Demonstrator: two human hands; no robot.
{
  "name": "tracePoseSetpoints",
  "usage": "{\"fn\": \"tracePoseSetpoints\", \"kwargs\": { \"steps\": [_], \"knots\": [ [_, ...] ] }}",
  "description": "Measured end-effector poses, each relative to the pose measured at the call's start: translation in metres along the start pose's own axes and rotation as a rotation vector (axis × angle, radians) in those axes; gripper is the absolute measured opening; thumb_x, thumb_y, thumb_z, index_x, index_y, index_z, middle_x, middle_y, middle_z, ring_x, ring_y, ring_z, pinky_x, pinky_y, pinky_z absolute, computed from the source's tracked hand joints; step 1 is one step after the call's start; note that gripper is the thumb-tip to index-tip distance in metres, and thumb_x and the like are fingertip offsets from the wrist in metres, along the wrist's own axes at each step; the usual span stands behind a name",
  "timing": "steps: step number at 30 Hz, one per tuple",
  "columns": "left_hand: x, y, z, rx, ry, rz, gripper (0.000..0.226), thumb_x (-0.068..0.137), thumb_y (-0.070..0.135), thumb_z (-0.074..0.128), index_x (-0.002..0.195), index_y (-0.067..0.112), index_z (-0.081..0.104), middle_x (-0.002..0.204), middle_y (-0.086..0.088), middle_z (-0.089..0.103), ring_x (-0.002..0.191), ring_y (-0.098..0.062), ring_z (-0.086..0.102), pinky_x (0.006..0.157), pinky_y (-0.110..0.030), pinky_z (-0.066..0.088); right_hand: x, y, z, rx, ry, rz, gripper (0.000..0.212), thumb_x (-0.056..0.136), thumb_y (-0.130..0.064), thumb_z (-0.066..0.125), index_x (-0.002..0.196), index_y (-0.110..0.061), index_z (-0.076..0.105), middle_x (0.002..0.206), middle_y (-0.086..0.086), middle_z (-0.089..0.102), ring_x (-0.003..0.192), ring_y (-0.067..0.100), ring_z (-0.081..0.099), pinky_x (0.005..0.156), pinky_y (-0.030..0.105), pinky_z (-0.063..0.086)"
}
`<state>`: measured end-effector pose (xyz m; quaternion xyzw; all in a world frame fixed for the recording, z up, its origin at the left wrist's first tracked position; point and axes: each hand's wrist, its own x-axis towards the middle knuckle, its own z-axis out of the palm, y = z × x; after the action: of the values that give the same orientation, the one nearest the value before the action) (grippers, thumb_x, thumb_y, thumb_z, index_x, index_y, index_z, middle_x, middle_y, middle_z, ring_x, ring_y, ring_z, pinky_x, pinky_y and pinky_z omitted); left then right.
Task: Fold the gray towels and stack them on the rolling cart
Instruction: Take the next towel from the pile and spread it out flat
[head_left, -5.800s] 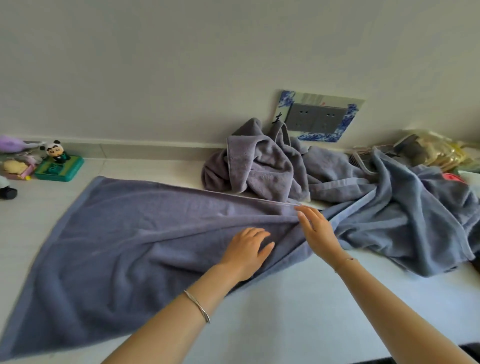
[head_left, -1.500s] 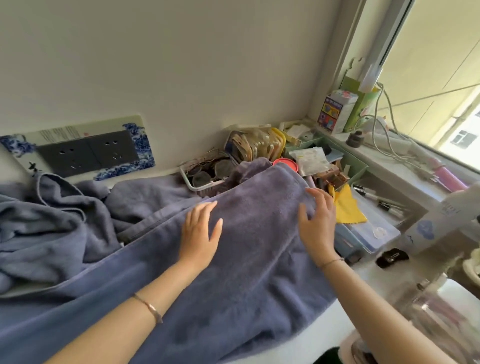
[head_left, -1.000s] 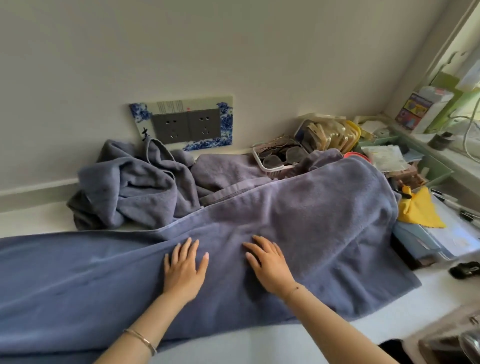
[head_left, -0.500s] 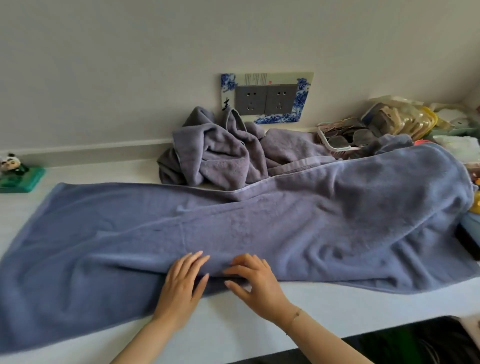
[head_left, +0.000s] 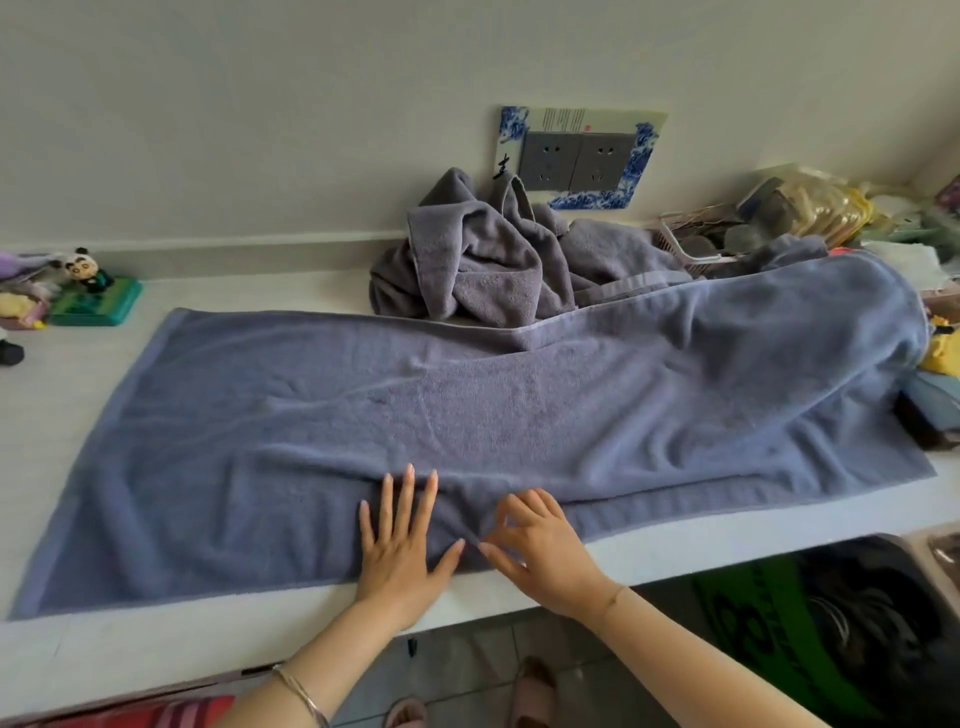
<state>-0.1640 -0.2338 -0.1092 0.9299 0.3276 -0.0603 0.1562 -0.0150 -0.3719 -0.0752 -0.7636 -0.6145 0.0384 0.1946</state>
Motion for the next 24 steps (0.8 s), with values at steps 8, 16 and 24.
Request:
{"fn": "tracePoseSetpoints", "kwargs": {
  "steps": [8, 16, 24],
  "knots": [
    [0.007, -0.038, -0.061, -0.071, 0.209, -0.070, 0.067, 0.093, 0.058, 0.018, 0.146, 0.019, 0.034, 0.155, -0.008, 0.027, 0.131, -0.035, 0.038, 0.104, -0.048, 0.033, 0.053, -0.030, 0.006, 0.082, -0.015, 0.171, 0.035, 0.094, -0.044, 0.041, 0.112, -0.024, 0.064, 0.125, -0.002, 0.053, 0.110, 0.022, 0.050, 0.098, 0.042, 0.041],
    [0.011, -0.117, -0.054, 0.052, 0.019, -0.243, 0.058, 0.095, 0.055, 0.025, 0.148, 0.029, 0.027, 0.156, -0.004, 0.022, 0.140, -0.036, 0.021, 0.109, -0.061, 0.015, 0.061, -0.057, 0.051, 0.050, -0.155, 0.211, 0.049, 0.090, -0.058, 0.033, 0.128, -0.033, 0.052, 0.138, -0.004, 0.043, 0.129, 0.022, 0.034, 0.112, 0.038, 0.023],
    [0.017, -0.155, -0.082, 0.040, 0.224, -0.219, 0.055, 0.095, 0.046, 0.031, 0.130, 0.010, 0.053, 0.131, -0.019, 0.051, 0.108, -0.040, 0.054, 0.087, -0.052, 0.047, 0.122, -0.079, 0.058, 0.108, -0.003, 0.187, 0.047, 0.088, -0.052, 0.033, 0.115, -0.023, 0.060, 0.121, -0.002, 0.053, 0.112, 0.020, 0.048, 0.099, 0.034, 0.037]
  ]
}}
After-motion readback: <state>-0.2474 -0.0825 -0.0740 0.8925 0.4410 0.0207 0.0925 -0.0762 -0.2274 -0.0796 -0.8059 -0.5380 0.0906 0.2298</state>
